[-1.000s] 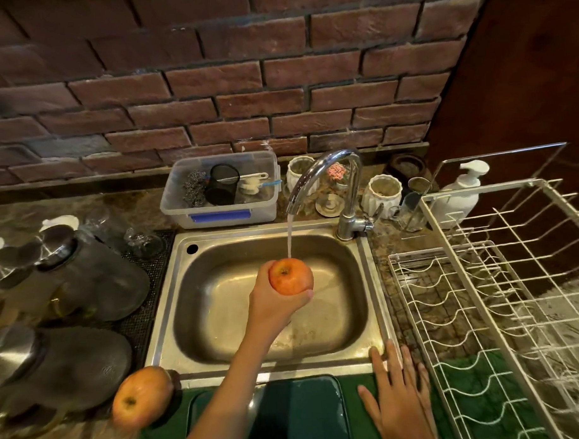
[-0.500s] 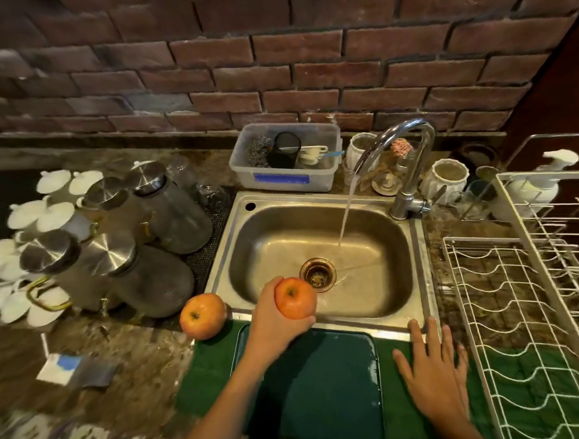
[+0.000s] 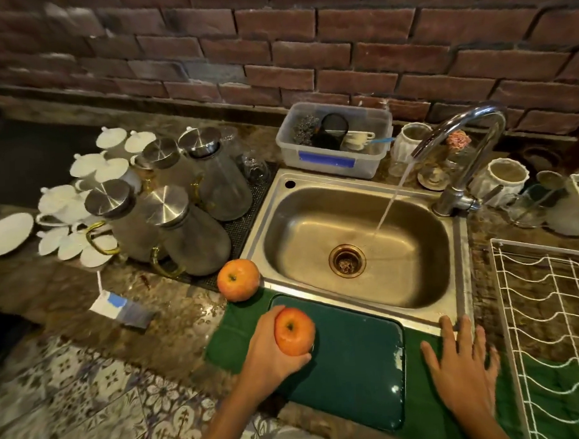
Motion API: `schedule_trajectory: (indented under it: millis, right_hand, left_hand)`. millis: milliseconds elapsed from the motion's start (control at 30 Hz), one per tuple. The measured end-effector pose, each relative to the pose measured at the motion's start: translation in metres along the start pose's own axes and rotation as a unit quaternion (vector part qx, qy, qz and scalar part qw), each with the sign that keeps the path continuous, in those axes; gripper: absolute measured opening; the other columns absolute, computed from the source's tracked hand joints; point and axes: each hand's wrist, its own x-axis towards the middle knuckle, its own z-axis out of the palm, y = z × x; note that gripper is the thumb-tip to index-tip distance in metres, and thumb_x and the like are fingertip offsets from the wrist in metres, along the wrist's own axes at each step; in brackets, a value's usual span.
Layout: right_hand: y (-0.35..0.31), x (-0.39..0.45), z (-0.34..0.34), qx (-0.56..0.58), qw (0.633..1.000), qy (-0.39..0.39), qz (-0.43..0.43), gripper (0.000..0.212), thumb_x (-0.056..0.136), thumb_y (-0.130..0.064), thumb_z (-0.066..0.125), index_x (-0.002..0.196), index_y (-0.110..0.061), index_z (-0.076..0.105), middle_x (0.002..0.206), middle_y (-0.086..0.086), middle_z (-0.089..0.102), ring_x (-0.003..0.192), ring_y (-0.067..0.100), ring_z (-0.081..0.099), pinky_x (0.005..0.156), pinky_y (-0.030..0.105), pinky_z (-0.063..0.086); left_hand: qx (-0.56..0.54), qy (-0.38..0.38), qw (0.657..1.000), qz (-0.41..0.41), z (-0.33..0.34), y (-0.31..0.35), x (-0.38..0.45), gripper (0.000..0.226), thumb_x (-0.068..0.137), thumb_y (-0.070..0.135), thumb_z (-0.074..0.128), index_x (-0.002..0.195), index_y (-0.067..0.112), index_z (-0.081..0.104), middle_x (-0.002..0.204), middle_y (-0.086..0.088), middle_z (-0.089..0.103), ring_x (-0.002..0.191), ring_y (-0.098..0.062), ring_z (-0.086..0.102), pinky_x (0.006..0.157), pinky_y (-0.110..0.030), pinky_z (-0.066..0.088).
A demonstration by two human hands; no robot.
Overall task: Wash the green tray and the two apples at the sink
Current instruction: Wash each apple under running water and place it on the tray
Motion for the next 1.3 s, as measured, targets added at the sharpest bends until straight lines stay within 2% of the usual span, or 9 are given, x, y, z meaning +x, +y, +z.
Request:
schedule_trajectory:
  millis: [267, 567, 633, 733, 833, 900, 1033, 1167, 1300]
  right_hand:
    - [0.001, 0.000, 0.003, 0.000, 1.000, 0.015, -0.004, 0.082, 0.086, -0.077, 0.004, 0.156, -0.035, 0.001, 0.164, 0.003, -0.015, 0.154, 0.029, -0.004, 0.120, 0.057, 0.001]
    - [-0.001, -0.002, 0.000, 0.005, 1.000, 0.012, -0.002, 0.082, 0.086, -0.077, 0.005, 0.156, -0.035, 0.001, 0.168, 0.003, -0.007, 0.154, 0.029, 0.000, 0.120, 0.059, 0.005]
    - [-0.002, -0.003, -0.001, 0.006, 1.000, 0.013, -0.003, 0.081, 0.086, -0.077, 0.005, 0.155, -0.035, 0.002, 0.168, 0.003, -0.005, 0.154, 0.030, 0.000, 0.119, 0.058, 0.005]
    - [-0.004, -0.004, -0.003, 0.006, 1.000, 0.009, 0.002, 0.082, 0.084, -0.078, 0.003, 0.155, -0.036, 0.003, 0.168, 0.002, -0.003, 0.154, 0.029, 0.001, 0.120, 0.058, 0.005]
    - [-0.008, -0.005, -0.006, -0.003, 1.000, 0.003, 0.007, 0.085, 0.081, -0.079, 0.001, 0.155, -0.037, 0.004, 0.168, 0.001, -0.004, 0.154, 0.029, 0.002, 0.121, 0.057, 0.007]
    - [-0.010, -0.005, -0.009, -0.009, 1.000, -0.003, 0.009, 0.088, 0.080, -0.080, -0.001, 0.156, -0.037, 0.004, 0.168, 0.001, -0.007, 0.154, 0.028, 0.001, 0.122, 0.056, 0.007]
    - [-0.018, -0.008, -0.019, -0.014, 1.000, -0.010, 0.016, 0.091, 0.077, -0.080, 0.001, 0.156, -0.038, 0.008, 0.169, 0.000, -0.004, 0.154, 0.027, 0.002, 0.122, 0.052, 0.007]
    - [-0.032, -0.008, -0.036, 0.017, 0.999, -0.031, 0.027, 0.090, 0.077, -0.078, 0.002, 0.157, -0.036, 0.008, 0.169, 0.000, -0.005, 0.154, 0.026, 0.003, 0.124, 0.048, 0.009]
    - [-0.038, -0.011, -0.046, 0.032, 0.999, -0.030, 0.020, 0.079, 0.089, -0.075, 0.014, 0.157, -0.037, 0.009, 0.169, 0.000, -0.007, 0.155, 0.025, 0.002, 0.124, 0.046, 0.009]
  left_hand:
    - [0.007, 0.005, 1.000, 0.009, -0.001, -0.011, -0.011, 0.102, 0.050, 0.044, 0.087, 0.136, 0.035, 0.033, 0.131, 0.009, 0.042, 0.120, -0.006, 0.043, 0.092, 0.006, 0.024]
    - [0.015, -0.008, 1.000, -0.004, 0.003, -0.020, -0.018, 0.107, 0.051, 0.048, 0.085, 0.136, 0.047, 0.020, 0.135, 0.013, 0.035, 0.125, -0.004, 0.040, 0.094, 0.007, 0.022]
    - [0.006, -0.009, 1.000, -0.002, 0.004, -0.019, -0.019, 0.112, 0.052, 0.044, 0.087, 0.140, 0.046, 0.017, 0.140, 0.013, 0.033, 0.130, -0.005, 0.037, 0.103, 0.000, 0.023]
    - [0.003, -0.015, 1.000, 0.006, 0.001, -0.016, -0.021, 0.119, 0.054, 0.039, 0.090, 0.146, 0.042, 0.013, 0.145, 0.011, 0.030, 0.138, -0.010, 0.033, 0.115, -0.022, 0.028]
    - [-0.006, -0.010, 1.000, 0.020, -0.009, -0.014, -0.022, 0.120, 0.052, 0.045, 0.088, 0.143, 0.050, 0.011, 0.148, 0.013, 0.025, 0.140, -0.004, 0.026, 0.113, -0.012, 0.021]
    - [-0.029, 0.013, 0.999, 0.015, -0.019, -0.012, -0.020, 0.121, 0.048, 0.049, 0.089, 0.140, 0.057, 0.011, 0.147, 0.019, 0.023, 0.137, 0.004, 0.022, 0.108, -0.006, 0.018]
    - [-0.115, 0.113, 0.986, -0.032, -0.042, -0.003, 0.002, 0.110, 0.048, 0.046, 0.086, 0.138, 0.058, 0.023, 0.143, 0.015, 0.032, 0.137, -0.008, 0.031, 0.109, -0.028, 0.029]
    - [-0.119, 0.245, 0.959, -0.074, -0.058, -0.001, 0.041, 0.113, 0.055, 0.046, 0.088, 0.150, 0.031, 0.029, 0.144, 0.003, 0.030, 0.138, -0.019, 0.030, 0.113, -0.042, 0.033]
    - [-0.082, 0.246, 0.958, -0.123, -0.059, -0.007, 0.074, 0.126, 0.058, 0.034, 0.094, 0.156, 0.032, 0.015, 0.155, -0.008, 0.024, 0.144, -0.029, 0.023, 0.116, -0.054, 0.028]
